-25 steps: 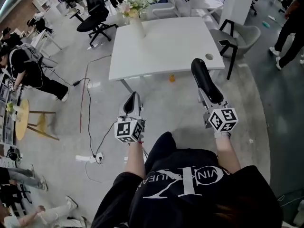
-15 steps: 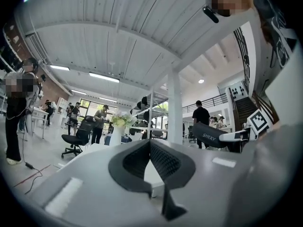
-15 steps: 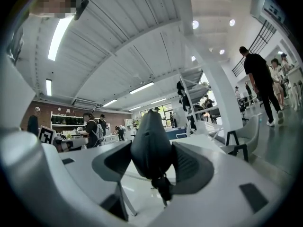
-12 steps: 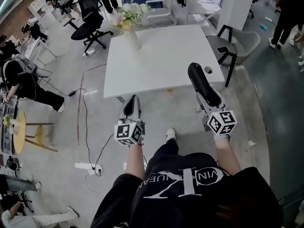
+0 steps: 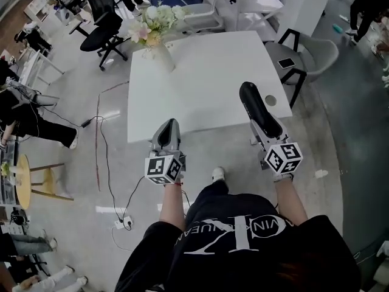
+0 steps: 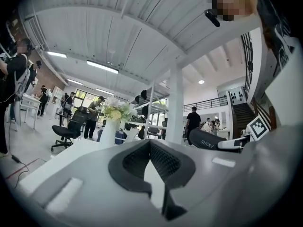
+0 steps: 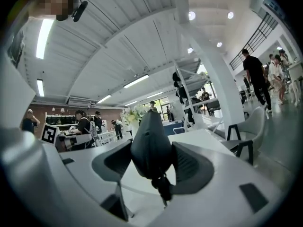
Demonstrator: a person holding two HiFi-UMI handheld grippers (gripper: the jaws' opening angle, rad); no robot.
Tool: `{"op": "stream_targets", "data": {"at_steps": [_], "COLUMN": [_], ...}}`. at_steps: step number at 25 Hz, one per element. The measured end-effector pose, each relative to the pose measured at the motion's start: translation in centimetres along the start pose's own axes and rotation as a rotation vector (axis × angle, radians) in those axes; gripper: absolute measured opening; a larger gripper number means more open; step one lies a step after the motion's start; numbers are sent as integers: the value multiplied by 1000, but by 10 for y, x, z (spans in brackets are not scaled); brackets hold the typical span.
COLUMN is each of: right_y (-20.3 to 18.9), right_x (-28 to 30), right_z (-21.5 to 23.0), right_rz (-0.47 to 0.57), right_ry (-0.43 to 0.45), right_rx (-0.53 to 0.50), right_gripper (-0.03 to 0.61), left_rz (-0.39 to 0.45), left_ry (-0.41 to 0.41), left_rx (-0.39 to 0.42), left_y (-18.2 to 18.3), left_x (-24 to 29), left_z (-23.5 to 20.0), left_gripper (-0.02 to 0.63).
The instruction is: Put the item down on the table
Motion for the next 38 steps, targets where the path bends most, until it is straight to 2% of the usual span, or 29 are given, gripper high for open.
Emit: {"op": "stream_targets", "data": {"at_steps": [6, 12, 21, 26, 38], "right_y": [-4, -8, -17, -26, -45], "right_x": [47, 90, 117, 137, 233], "right_z": [17, 35, 45, 55, 85], "right_rz": [-33, -32, -93, -143, -348], "right_ry": [-9, -31, -38, -35, 37], "right_rx": [10, 34, 54, 54, 66], "right_gripper": [271, 272, 272, 272, 272], "left_rz": [-14, -56, -117, -136, -134], "left_ry": [-8, -63, -118, -97, -11], "left_rx": [2, 18, -21, -34, -12], "left_y": [-4, -19, -48, -62, -63], "left_x": [50, 98, 131, 142, 195], "left_z": [-30, -45, -45, -53, -87], "left_gripper": [12, 12, 12, 12, 12]}}
Point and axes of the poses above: the fingertips, and each gripper's own axes: x forward along the fingers, z to its right, y out of its top, the point moved 4 cm from there along -x, backward along the fingers, and after that the axes turned 4 degrees about z, right-handed, at the moved point
